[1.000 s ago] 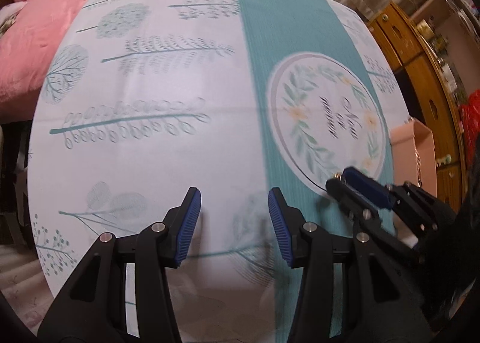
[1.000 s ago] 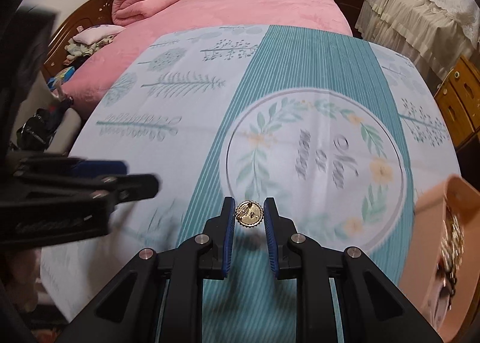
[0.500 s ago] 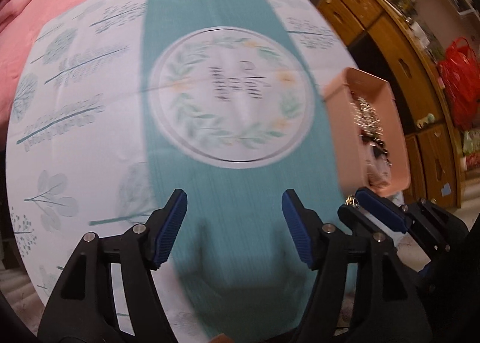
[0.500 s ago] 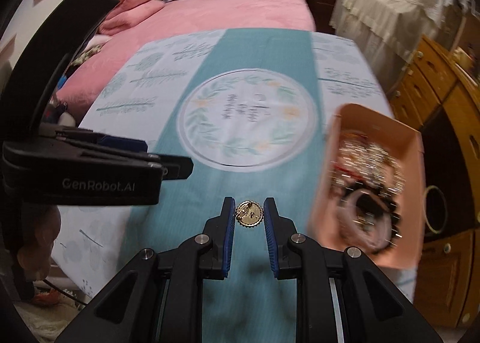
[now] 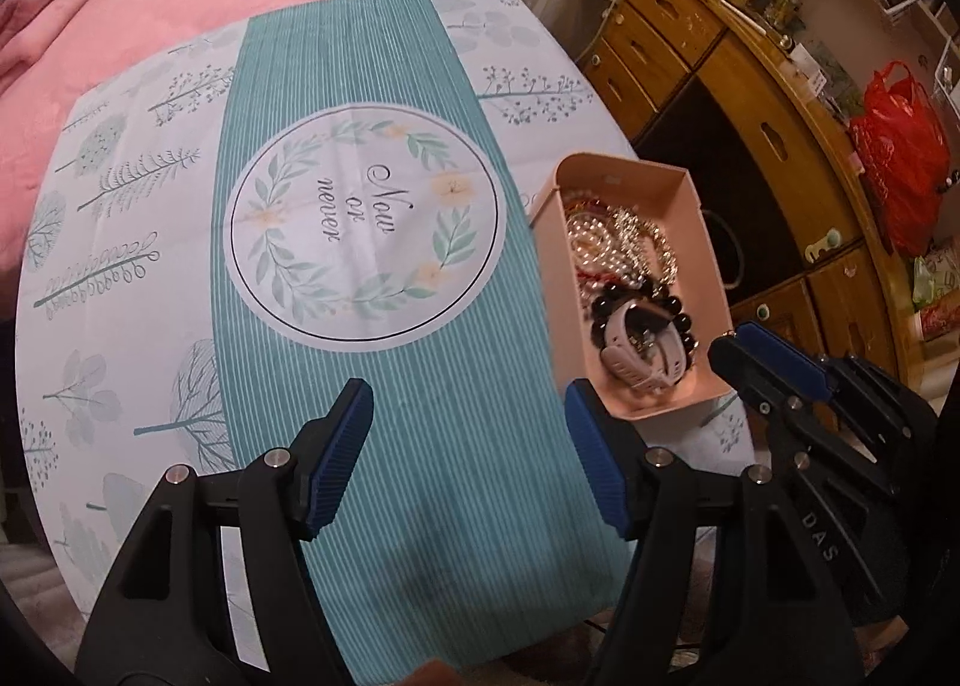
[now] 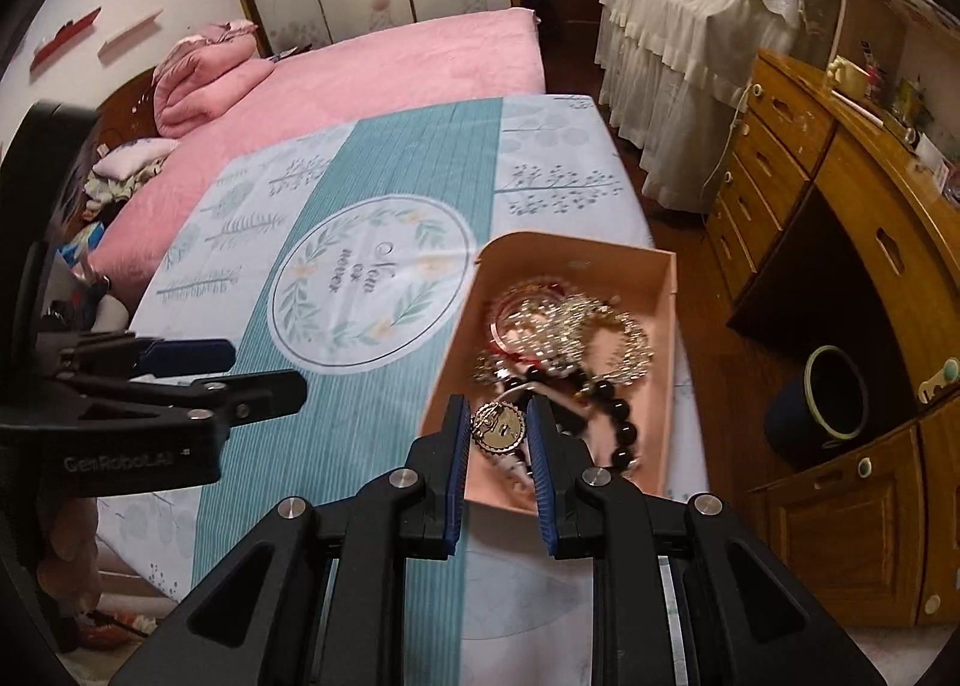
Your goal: Organize jewelry
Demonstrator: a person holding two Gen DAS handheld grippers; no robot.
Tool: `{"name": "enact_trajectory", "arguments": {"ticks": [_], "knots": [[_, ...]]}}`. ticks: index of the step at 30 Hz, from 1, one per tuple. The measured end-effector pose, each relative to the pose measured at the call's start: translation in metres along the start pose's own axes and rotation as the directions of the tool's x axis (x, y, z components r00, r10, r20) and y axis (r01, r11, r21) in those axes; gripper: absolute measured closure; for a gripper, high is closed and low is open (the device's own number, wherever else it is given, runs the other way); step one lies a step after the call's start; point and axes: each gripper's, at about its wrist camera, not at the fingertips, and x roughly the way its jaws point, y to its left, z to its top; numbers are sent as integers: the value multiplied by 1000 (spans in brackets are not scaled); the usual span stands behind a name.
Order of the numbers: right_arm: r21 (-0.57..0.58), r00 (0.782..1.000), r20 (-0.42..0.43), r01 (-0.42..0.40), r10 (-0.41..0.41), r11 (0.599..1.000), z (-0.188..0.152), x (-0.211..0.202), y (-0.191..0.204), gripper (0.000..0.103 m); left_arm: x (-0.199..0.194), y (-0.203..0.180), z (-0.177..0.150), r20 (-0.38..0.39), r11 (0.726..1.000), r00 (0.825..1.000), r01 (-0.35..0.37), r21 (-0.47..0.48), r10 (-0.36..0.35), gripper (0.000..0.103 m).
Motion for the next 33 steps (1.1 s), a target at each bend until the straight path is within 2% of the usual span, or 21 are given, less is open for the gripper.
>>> {"name": "enact_trajectory", "arguments": {"ticks": [9,13,21,28,33], "knots": [[-16,1000,-4,-11,11,1000,9,-5,-10,83,-24,-8,-2,61,999,998,-33,-38,35,39],[-18,1000,-6,-12,12,1000,14,-5,-9,70,-34,-6,-4,77,997,995,-57,-57,61,39],[-49,999,17,-51,52,997,25,-21,5,69,-55,1,-7,107,989,987,-109,-99,119,39],[-66,999,-9,-46,46,997,44,-36,20,68,-78,2,-2,134,976,971,-184,-119,200,39],[-19,996,-36,-79,78,997,56,-48,24,66,-98,-2,-2,180,963,949,-240,-125,260,39]]}}
